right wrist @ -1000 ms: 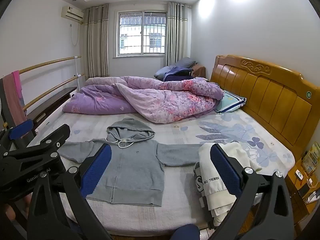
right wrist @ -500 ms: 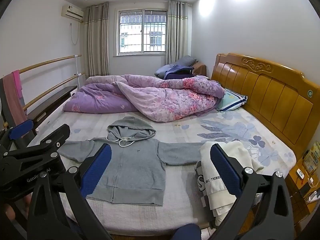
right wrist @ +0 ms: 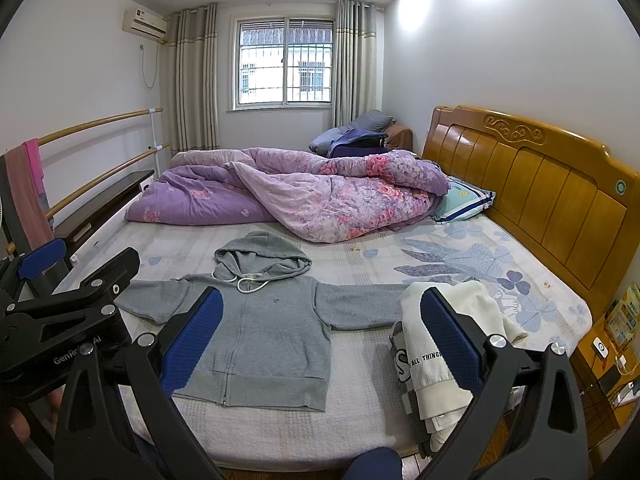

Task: Fold large clothes

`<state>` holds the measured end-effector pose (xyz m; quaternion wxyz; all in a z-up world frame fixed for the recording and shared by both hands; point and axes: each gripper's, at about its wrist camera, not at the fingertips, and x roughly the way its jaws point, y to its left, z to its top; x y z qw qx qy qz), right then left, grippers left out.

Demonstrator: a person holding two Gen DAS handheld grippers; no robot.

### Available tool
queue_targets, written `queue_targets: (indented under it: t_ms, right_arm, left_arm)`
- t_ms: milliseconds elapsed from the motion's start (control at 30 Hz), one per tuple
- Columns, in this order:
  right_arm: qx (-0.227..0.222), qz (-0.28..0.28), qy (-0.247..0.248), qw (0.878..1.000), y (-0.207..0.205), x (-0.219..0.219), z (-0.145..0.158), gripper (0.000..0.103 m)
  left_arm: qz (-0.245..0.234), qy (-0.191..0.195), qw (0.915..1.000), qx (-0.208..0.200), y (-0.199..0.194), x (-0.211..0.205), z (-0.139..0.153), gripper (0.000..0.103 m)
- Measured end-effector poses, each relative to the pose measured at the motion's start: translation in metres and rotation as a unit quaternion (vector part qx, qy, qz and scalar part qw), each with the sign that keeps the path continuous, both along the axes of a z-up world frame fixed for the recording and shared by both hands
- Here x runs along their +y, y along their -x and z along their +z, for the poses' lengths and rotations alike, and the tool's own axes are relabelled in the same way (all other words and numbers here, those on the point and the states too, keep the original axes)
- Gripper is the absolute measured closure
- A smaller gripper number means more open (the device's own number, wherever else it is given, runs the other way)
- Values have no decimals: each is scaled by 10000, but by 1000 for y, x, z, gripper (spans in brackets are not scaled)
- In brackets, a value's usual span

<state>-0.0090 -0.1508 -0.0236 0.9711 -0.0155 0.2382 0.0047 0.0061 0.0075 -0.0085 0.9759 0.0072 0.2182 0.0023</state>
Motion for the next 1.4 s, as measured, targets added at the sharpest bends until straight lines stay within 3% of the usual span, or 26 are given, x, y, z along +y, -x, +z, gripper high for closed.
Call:
queue_targets:
  t_ms: [1400]
  right_arm:
    - [50,3,-20,10000,-3,1,-3,8]
  left_arm:
    - [4,-21,10000,21,0,3,-1,5]
